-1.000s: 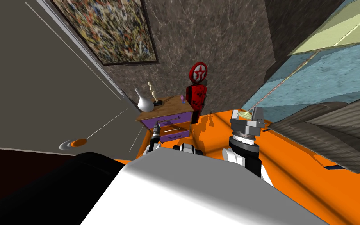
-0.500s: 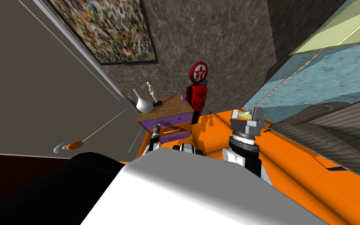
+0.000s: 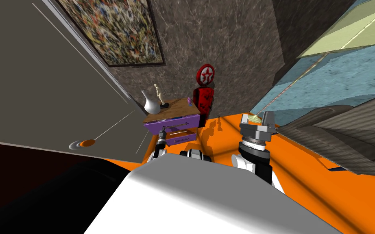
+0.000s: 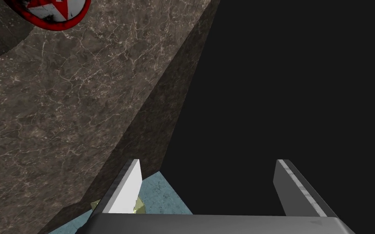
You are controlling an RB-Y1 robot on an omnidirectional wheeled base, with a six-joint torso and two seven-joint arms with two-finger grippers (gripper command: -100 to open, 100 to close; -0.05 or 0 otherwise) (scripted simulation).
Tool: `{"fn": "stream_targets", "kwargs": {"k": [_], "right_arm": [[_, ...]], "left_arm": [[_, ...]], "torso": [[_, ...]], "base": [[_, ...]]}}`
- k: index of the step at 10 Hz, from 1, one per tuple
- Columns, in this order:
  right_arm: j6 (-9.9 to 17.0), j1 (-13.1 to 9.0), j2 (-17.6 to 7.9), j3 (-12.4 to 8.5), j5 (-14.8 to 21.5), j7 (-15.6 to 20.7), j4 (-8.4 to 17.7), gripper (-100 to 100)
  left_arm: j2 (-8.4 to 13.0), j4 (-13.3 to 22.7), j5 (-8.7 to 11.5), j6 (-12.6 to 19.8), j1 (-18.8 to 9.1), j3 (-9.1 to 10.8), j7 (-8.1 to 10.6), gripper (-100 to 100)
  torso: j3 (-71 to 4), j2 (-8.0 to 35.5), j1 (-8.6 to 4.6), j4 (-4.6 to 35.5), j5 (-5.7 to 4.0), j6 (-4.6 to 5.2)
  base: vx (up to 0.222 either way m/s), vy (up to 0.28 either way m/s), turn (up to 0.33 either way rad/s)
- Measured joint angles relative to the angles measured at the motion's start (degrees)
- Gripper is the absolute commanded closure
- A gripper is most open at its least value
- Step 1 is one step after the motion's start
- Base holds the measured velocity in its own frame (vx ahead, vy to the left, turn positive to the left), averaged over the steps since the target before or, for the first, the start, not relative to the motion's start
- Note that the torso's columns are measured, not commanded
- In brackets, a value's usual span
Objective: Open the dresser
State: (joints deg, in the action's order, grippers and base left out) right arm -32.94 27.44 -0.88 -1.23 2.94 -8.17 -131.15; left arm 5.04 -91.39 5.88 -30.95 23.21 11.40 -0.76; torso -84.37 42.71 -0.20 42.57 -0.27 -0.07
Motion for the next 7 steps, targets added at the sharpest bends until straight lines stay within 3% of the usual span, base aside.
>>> {"fn": "stream_targets", "kwargs": {"k": [7], "right_arm": [[0.00, 0.02, 0.00, 0.00, 0.00, 0.00, 0.00, 0]], "left_arm": [[-0.27, -1.91, -0.08, 0.17, 2.74, -1.05, 0.30, 100]], "torso": [[-0.25, -0.43, 0.07, -0.04, -0.05, 0.03]], "base": [[-0.137, -0.056, 0.013]]}}
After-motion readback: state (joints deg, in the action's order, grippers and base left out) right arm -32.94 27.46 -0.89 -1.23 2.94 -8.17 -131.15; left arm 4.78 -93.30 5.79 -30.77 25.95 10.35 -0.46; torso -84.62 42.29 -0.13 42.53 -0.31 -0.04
